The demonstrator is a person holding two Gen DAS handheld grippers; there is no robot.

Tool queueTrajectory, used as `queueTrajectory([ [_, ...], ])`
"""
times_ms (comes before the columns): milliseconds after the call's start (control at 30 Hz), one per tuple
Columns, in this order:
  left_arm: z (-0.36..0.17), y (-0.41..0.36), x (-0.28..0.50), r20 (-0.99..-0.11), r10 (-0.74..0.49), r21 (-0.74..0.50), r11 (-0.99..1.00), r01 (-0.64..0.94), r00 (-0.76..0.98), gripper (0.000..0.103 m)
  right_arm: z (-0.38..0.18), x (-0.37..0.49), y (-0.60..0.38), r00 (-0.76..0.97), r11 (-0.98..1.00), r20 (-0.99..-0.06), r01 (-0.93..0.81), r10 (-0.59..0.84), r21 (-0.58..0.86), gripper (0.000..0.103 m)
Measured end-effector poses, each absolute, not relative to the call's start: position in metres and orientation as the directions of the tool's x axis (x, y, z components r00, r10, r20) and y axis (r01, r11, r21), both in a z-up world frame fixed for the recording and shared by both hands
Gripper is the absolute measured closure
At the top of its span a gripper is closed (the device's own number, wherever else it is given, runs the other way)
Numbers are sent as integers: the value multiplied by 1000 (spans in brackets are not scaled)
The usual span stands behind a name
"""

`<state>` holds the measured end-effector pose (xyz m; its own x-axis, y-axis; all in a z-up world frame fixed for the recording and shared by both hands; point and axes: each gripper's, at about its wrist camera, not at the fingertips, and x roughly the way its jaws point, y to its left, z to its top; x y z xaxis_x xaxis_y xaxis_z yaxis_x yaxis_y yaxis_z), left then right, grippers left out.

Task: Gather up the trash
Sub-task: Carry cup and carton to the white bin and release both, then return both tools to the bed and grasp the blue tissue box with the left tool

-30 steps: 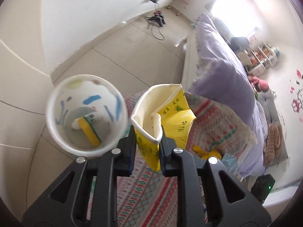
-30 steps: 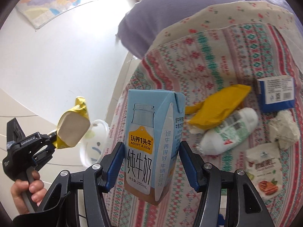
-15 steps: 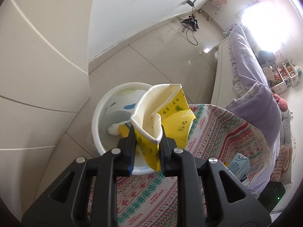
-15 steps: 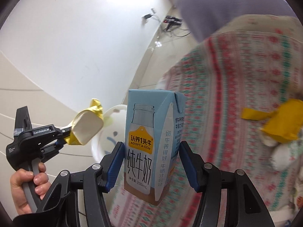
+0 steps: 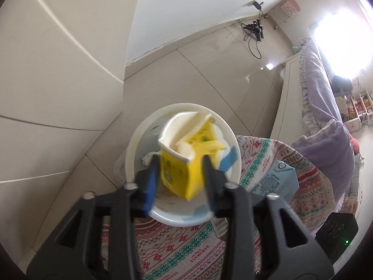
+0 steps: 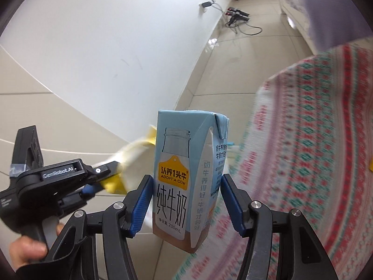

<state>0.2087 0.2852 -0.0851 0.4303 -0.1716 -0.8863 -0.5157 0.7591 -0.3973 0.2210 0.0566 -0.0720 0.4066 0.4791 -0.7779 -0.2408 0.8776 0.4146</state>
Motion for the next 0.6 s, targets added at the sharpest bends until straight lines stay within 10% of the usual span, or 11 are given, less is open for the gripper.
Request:
queueTrajectory([
  [600, -60, 296, 197, -847, -133, -438, 721, -537, 514, 46, -87, 225, 103, 446, 918, -815, -313, 369, 245, 31],
])
